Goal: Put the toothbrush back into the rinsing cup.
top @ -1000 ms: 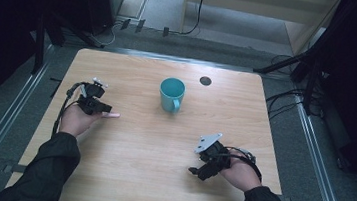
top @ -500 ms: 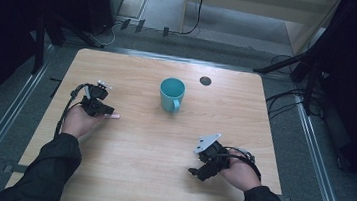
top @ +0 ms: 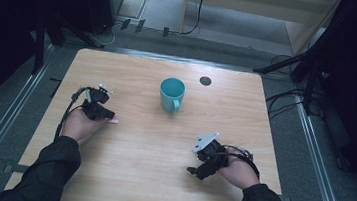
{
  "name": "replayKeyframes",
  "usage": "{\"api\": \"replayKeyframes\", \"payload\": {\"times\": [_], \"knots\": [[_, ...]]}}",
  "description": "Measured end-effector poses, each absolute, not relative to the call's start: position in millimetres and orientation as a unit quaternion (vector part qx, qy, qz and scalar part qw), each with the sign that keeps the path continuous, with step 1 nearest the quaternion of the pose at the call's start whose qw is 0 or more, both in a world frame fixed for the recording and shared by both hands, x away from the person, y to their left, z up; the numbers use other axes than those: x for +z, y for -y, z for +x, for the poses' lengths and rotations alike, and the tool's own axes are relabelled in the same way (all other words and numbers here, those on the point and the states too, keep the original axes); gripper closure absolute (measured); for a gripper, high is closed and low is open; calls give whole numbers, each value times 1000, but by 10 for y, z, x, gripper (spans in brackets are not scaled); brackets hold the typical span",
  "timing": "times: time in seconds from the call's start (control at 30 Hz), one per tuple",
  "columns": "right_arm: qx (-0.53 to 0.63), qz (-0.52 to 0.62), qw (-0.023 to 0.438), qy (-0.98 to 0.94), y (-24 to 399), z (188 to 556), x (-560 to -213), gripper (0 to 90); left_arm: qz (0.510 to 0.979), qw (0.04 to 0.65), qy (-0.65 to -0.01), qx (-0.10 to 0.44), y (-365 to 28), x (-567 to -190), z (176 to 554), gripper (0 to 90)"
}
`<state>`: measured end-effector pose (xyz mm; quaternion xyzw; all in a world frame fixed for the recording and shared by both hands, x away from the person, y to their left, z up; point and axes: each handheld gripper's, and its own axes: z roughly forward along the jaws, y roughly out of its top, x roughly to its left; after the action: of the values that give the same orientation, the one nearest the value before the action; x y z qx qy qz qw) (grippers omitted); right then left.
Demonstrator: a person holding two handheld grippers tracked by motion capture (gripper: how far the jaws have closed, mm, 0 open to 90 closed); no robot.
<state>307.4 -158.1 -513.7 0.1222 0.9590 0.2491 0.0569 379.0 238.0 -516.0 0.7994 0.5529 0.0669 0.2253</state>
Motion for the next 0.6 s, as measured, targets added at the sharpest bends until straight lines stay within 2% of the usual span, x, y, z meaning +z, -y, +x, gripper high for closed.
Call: {"api": "replayKeyframes", "payload": {"times": [0.6], "knots": [[247, 96, 50, -963, 1421, 3163, -5128, 161, 799, 222, -556, 53, -2465, -5165, 3488, 883]]}}
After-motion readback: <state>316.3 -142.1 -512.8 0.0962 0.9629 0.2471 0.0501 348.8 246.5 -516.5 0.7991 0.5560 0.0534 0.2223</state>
